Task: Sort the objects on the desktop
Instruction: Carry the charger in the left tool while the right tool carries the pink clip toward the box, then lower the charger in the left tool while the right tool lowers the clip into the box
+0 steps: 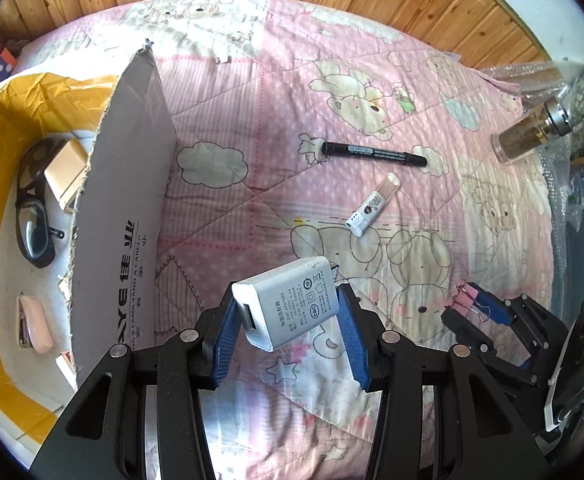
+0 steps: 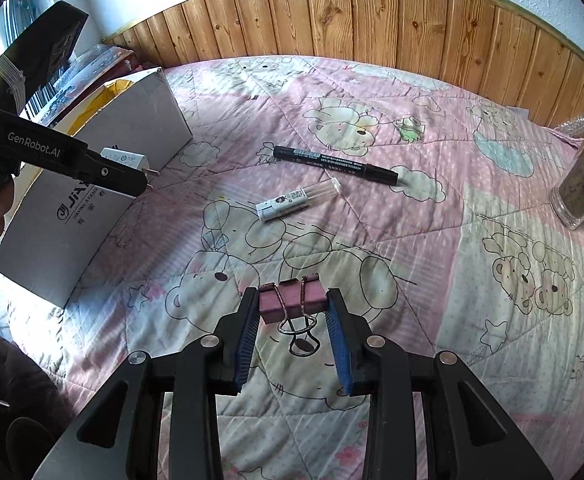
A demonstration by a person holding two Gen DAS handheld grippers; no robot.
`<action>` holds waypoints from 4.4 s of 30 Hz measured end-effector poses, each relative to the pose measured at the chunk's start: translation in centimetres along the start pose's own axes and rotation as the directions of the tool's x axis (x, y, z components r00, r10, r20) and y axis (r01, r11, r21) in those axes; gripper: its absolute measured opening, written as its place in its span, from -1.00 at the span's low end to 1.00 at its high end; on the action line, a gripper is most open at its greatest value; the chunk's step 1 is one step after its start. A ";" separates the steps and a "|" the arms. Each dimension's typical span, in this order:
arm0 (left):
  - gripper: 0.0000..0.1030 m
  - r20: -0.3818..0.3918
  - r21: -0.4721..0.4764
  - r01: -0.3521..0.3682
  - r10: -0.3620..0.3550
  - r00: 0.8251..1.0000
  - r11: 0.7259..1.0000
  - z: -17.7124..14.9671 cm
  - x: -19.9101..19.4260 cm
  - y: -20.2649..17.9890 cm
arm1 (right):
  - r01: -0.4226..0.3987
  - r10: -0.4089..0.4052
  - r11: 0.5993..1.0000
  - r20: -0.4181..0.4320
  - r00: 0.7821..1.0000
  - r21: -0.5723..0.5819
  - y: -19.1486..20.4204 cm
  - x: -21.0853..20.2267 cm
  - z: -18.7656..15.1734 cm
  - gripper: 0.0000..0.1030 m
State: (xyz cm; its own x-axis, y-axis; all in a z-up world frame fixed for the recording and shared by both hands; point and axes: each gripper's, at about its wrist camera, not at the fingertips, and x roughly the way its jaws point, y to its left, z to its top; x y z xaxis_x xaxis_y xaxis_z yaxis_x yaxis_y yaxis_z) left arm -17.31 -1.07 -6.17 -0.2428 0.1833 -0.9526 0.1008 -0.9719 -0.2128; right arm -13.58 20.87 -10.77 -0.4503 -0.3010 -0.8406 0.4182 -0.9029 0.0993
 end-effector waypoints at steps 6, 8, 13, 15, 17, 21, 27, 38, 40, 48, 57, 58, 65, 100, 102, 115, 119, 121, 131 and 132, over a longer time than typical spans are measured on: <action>-0.07 0.047 0.036 0.026 -0.028 0.998 0.999 -1.4 -2.0 -0.9 | 0.016 -0.015 0.999 0.028 1.000 -0.037 2.3 -1.9 0.1 -0.32; -0.07 0.064 0.042 0.032 -0.035 0.997 0.999 -1.9 -2.8 -0.9 | 0.021 -0.019 0.998 0.037 0.999 -0.052 3.1 -2.5 0.2 -0.32; -0.07 0.106 0.041 0.056 -0.060 0.993 0.998 -2.9 -4.6 -0.7 | 0.033 -0.027 0.995 0.061 0.998 -0.093 5.1 -4.0 0.4 -0.32; -0.07 0.121 0.039 0.066 -0.070 0.990 0.997 -3.3 -5.3 -0.5 | 0.040 -0.033 0.993 0.070 0.997 -0.108 5.7 -4.6 0.4 -0.32; -0.07 0.135 0.039 0.075 -0.080 0.988 0.996 -3.8 -5.9 -0.4 | 0.046 -0.037 0.992 0.079 0.996 -0.118 6.3 -5.1 0.4 -0.32; -0.07 0.163 0.027 0.091 -0.095 0.982 0.995 -4.7 -7.0 0.1 | 0.056 -0.042 0.988 0.094 0.995 -0.144 7.4 -6.1 0.5 -0.32; -0.07 0.207 -0.005 0.106 -0.102 0.973 0.994 -5.8 -8.6 1.3 | 0.058 -0.036 0.980 0.116 0.993 -0.193 9.2 -7.2 0.9 -0.32; -0.07 0.266 -0.036 0.107 -0.094 0.959 0.994 -6.8 -10.5 2.9 | 0.059 -0.017 0.963 0.162 0.987 -0.263 12.2 -8.5 2.6 -0.32; -0.07 0.271 -0.038 0.109 -0.095 0.958 0.993 -6.8 -10.6 3.1 | 0.060 -0.014 0.959 0.165 0.986 -0.277 12.6 -8.7 2.8 -0.32; -0.07 0.280 -0.057 0.119 -0.098 0.955 0.991 -6.7 -10.8 4.2 | 0.060 -0.002 0.941 0.173 0.985 -0.334 14.3 -8.8 4.2 -0.32; -0.07 0.290 -0.114 0.127 -0.089 0.953 0.985 -6.3 -11.0 6.6 | 0.040 0.036 0.913 0.178 0.983 -0.405 16.3 -8.4 6.6 -0.32; -0.07 0.290 -0.123 0.127 -0.086 0.953 0.984 -6.3 -11.0 6.9 | 0.037 0.041 0.909 0.178 0.983 -0.415 16.5 -8.3 6.9 -0.32; -0.07 0.284 -0.181 0.115 -0.060 0.957 0.977 -6.5 -11.0 9.1 | 0.018 0.076 0.878 0.178 0.981 -0.478 18.2 -7.9 8.6 -0.32; -0.07 0.242 -0.365 0.061 0.031 0.970 0.929 -6.8 -10.3 16.5 | -0.109 0.239 0.775 0.129 0.962 -0.623 24.9 -4.6 14.2 -0.32; -0.07 0.241 -0.381 0.056 0.041 0.970 0.923 -6.8 -10.3 17.2 | -0.121 0.250 0.769 0.121 0.961 -0.628 25.2 -4.3 14.4 -0.32; -0.07 0.224 -0.422 -0.011 0.116 0.968 0.907 -6.0 -10.6 21.4 | -0.193 0.295 0.741 0.054 0.954 -0.643 27.2 -1.2 15.3 -0.32; -0.07 0.217 -0.419 -0.037 0.139 0.966 0.907 -5.3 -10.5 22.5 | -0.206 0.302 0.731 0.037 0.953 -0.651 27.9 -0.3 15.6 -0.32; -0.07 0.212 -0.409 -0.051 0.149 0.966 0.911 -4.8 -10.5 23.0 | -0.213 0.305 0.725 0.027 0.952 -0.655 28.3 0.1 15.6 -0.32; -0.06 0.174 -0.286 -0.112 0.167 0.971 0.952 -1.5 -9.6 23.7 | -0.240 0.293 0.697 -0.037 0.955 -0.676 30.5 2.5 15.2 -0.32; -0.06 0.172 -0.274 -0.121 0.172 0.970 0.954 -1.2 -9.5 23.8 | -0.243 0.289 0.694 -0.047 0.956 -0.678 30.7 2.8 15.1 -0.32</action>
State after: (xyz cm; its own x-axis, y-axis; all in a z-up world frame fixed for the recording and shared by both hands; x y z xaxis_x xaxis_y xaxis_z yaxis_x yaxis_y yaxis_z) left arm -11.44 -25.74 -2.42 -0.3838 -0.0146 -0.9233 0.3895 -0.9092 -0.1475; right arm -13.87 -12.32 -2.03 -0.2730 -0.5341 -0.8001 0.9342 -0.3458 -0.0879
